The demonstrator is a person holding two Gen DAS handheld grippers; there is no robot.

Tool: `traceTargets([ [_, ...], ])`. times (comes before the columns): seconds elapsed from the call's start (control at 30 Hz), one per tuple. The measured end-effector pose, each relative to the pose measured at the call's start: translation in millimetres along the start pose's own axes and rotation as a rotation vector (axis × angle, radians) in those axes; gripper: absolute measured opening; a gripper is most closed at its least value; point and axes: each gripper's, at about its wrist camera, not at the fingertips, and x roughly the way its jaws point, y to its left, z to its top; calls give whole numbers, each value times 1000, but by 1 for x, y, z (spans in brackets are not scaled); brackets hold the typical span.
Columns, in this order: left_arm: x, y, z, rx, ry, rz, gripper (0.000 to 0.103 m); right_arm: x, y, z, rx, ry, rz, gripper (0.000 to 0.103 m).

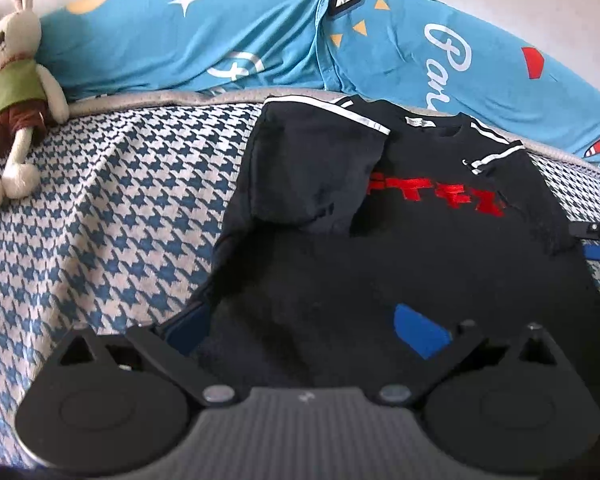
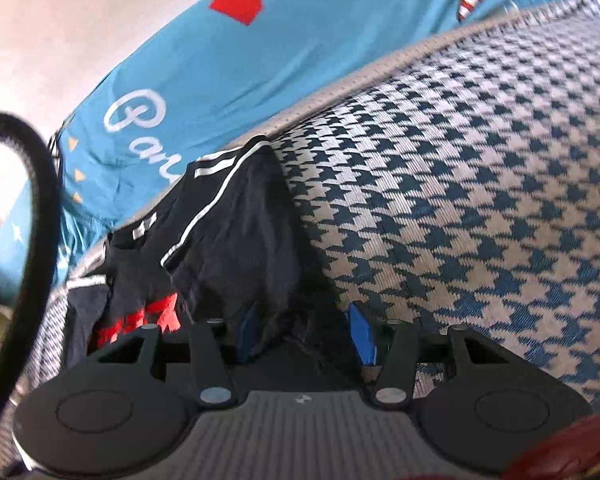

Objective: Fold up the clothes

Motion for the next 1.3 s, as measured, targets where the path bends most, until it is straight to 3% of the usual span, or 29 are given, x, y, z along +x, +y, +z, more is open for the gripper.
traceTargets([
  [0.33, -1, 5, -2, 6, 5, 8, 103, 3, 11, -3, -60, -39, -3, 48],
  [0.47, -1, 7, -4, 4, 9, 15, 103, 7, 17, -5, -114, -57, -29, 19],
  [0.57, -1, 7, -4, 8, 13, 22, 103, 6, 20, -4, -107, -49, 3, 14],
  [0.73, -1, 8, -4, 12, 16, 28, 103, -3, 32, -4, -139, -82, 54, 13],
  [1.03, 0, 8, -5, 14, 25, 33, 103, 10, 27, -3, -112, -76, 38, 16],
  [1.13, -1, 9, -5, 15, 25, 34, 103, 14, 24, -4, -100, -77, 33, 25],
  [1.3, -2, 11, -4, 8, 28, 41, 103, 20, 25, -4, -110, -100, 27, 27],
])
